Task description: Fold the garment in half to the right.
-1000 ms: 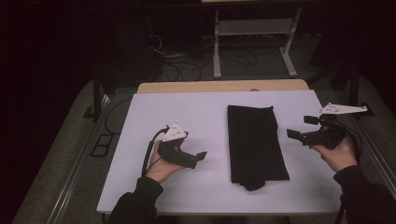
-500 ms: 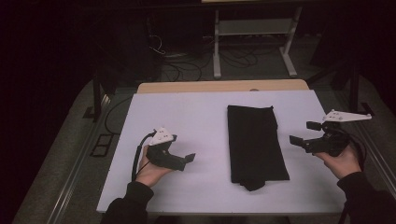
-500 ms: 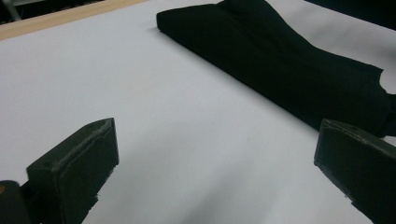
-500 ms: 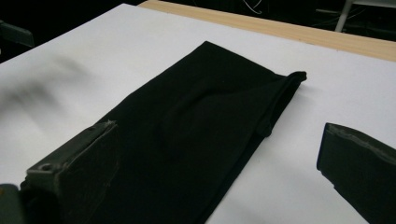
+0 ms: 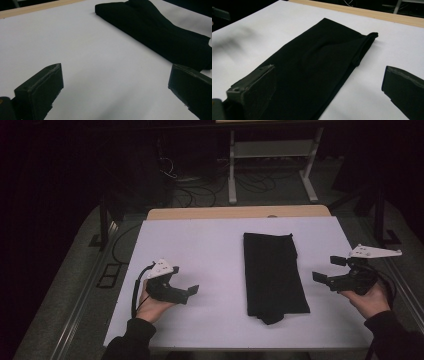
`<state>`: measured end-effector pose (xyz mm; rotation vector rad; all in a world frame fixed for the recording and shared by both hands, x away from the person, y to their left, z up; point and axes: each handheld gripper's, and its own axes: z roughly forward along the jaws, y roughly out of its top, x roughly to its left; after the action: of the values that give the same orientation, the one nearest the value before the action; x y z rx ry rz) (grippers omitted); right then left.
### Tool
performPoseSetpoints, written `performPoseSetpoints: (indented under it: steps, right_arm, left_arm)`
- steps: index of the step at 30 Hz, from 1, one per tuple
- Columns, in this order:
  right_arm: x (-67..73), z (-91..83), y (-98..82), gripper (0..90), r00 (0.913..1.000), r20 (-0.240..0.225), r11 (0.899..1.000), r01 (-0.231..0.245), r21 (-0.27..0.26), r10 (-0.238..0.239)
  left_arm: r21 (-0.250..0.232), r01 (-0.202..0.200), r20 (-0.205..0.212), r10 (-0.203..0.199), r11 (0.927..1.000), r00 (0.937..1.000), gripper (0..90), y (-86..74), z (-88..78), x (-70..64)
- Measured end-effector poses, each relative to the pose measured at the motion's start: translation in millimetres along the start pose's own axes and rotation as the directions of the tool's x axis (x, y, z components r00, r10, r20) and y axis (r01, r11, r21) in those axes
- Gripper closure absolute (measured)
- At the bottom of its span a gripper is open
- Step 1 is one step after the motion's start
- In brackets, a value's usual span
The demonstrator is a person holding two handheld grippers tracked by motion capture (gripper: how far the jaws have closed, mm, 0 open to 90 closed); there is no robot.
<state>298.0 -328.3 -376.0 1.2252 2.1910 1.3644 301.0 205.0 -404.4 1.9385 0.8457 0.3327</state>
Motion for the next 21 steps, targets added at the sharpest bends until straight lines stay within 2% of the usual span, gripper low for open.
performPoseSetpoints:
  steps: [9, 21]
  right_arm:
    - [1.4, -3.4, -9.4, 0.0, 1.0, -0.004, 1.0, -0.008, -0.003, 0.008]
    - [0.9, -5.3, -24.8, 0.0, 0.9998, 0.002, 1.0, -0.02, -0.002, 0.02]
  left_arm:
    - [-0.008, 0.018, -0.029, -0.019, 0.9998, 0.9994, 0.0, -9.6, -14.4, 10.1]
    - [-0.044, 0.054, -0.061, -0.057, 0.9976, 0.9966, 0.0, -21.5, -30.7, 21.3]
